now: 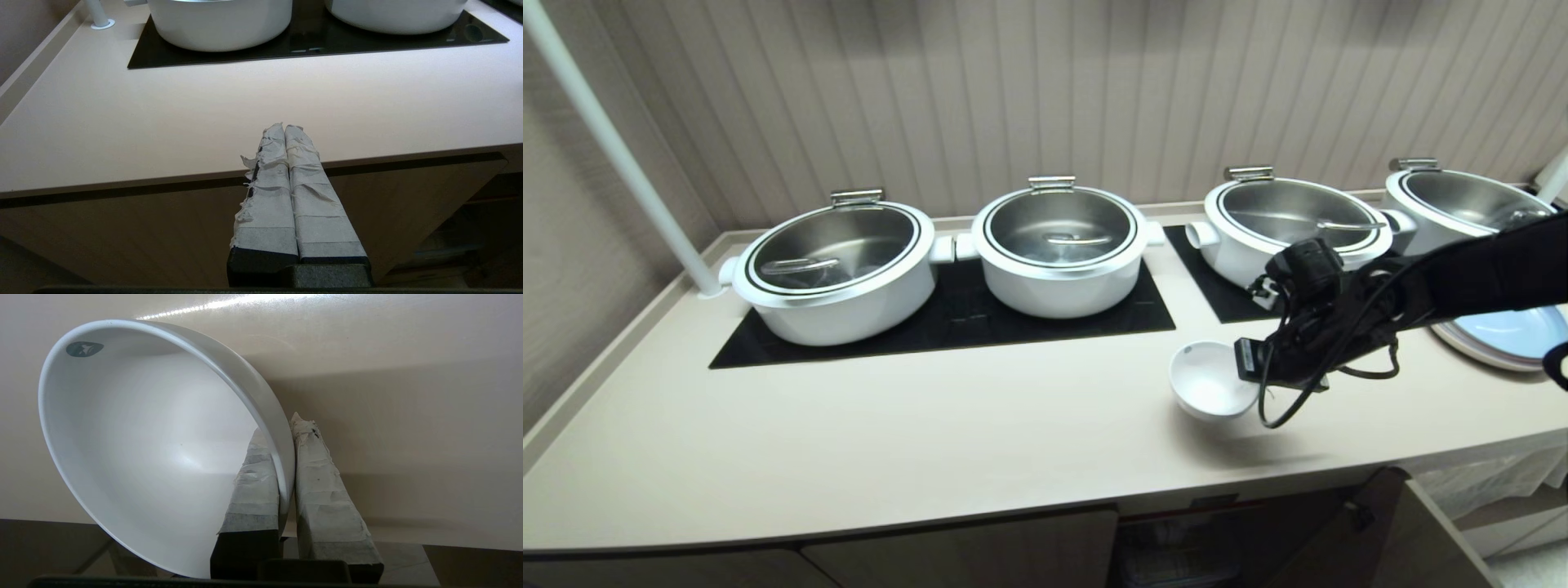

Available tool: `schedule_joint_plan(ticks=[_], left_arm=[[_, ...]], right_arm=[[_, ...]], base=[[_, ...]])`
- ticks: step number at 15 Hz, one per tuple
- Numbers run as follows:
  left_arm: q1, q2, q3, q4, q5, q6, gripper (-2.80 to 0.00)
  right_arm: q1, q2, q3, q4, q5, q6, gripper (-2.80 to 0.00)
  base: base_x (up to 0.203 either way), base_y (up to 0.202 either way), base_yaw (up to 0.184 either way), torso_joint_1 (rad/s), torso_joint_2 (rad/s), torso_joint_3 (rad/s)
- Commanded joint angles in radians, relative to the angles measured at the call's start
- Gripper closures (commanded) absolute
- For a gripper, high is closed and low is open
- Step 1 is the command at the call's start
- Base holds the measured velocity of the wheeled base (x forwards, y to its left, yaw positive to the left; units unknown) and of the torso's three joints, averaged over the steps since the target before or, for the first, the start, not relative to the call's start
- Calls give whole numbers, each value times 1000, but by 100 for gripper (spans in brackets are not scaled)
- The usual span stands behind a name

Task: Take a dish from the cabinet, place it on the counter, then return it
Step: Pick up the bowl from the table

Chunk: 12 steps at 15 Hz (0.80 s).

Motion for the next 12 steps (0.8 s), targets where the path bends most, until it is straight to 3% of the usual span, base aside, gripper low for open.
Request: schedule_joint_plan(ticks=[1, 6, 12], left_arm=[[0, 0, 0, 0, 0, 0, 0], [0, 0, -1, 0, 0, 0, 0], [0, 0, -1, 0, 0, 0, 0]], right_arm=[[2, -24, 3, 3, 1, 22, 0], [5, -75, 38, -5, 1, 99, 0], [11, -161, 154, -63, -29, 120, 0]], base=[[0, 0, 0, 0, 0, 0], [0, 0, 0, 0, 0, 0], [0, 0, 0, 0, 0, 0]])
